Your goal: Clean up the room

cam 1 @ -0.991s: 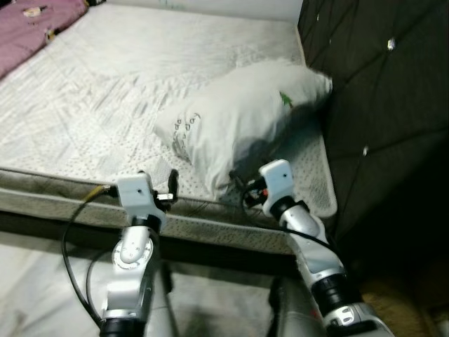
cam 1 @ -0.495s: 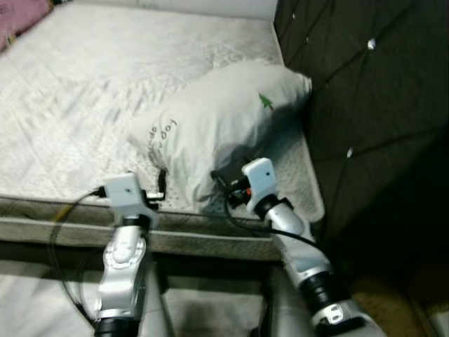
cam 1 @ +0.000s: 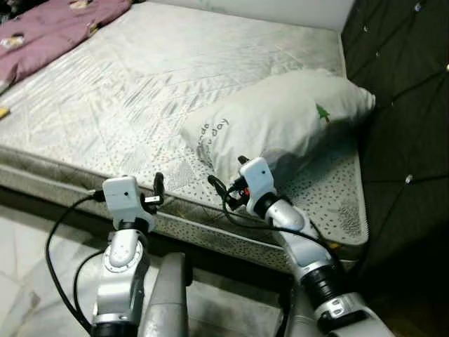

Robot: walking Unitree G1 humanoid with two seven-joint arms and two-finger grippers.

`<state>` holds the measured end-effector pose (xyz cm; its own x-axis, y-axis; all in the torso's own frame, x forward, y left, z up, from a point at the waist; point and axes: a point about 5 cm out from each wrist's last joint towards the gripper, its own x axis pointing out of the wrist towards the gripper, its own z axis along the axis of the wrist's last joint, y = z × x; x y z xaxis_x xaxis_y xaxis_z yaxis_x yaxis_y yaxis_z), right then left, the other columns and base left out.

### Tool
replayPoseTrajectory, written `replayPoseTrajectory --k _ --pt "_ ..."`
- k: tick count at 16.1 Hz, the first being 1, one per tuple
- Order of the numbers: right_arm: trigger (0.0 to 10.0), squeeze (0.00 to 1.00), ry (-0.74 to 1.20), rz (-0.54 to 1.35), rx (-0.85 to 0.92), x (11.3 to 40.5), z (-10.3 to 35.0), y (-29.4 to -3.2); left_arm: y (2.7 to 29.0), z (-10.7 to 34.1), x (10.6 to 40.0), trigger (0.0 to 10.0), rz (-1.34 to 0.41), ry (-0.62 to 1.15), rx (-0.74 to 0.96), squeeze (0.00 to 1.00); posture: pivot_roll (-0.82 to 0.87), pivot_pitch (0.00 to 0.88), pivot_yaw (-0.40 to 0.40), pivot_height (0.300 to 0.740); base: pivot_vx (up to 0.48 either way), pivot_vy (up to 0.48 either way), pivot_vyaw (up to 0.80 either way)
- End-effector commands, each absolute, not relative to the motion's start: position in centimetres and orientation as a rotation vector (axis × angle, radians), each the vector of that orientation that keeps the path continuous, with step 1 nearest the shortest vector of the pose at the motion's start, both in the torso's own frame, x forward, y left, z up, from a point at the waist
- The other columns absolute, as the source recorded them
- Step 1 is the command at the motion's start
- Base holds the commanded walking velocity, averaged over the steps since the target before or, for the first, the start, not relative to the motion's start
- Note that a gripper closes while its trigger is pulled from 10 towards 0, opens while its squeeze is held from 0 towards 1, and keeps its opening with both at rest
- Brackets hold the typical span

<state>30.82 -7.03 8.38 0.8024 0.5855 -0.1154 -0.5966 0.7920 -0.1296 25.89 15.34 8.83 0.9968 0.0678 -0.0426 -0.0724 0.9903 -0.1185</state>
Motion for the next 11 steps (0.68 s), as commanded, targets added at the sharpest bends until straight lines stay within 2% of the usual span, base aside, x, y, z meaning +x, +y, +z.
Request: replayPoseTrajectory --k 1,3,6,9,11 --pt "10.0 0.00 0.156 0.638 -0.170 30.6 7.0 -7.3 15.5 9.1 25.6 10.0 0.074 0.038 -0.104 0.00 0.03 0.004 -0.049 0.547 0.000 0.000 0.00" --pt "10.0 0.00 0.205 0.561 -0.183 31.1 6.5 -7.4 15.7 9.1 25.2 10.0 0.082 0.044 -0.091 0.00 0.06 0.015 -0.045 0.547 0.000 0.000 0.00" --pt "10.0 0.00 0.312 0.362 -0.070 32.2 5.9 -7.8 16.3 9.3 24.0 10.0 0.095 0.059 -0.071 0.00 0.09 0.046 -0.041 0.547 0.000 0.000 0.00" --pt "10.0 0.00 0.370 0.289 -0.004 32.5 5.7 -7.4 16.5 9.4 22.8 10.0 0.091 0.080 -0.055 0.00 0.11 0.076 -0.033 0.547 0.000 0.000 0.00" --pt "10.0 0.00 0.414 0.293 0.041 32.9 5.9 -6.1 16.6 9.4 22.8 10.0 0.088 0.093 -0.049 0.00 0.11 0.095 -0.026 0.547 0.000 0.000 0.00"
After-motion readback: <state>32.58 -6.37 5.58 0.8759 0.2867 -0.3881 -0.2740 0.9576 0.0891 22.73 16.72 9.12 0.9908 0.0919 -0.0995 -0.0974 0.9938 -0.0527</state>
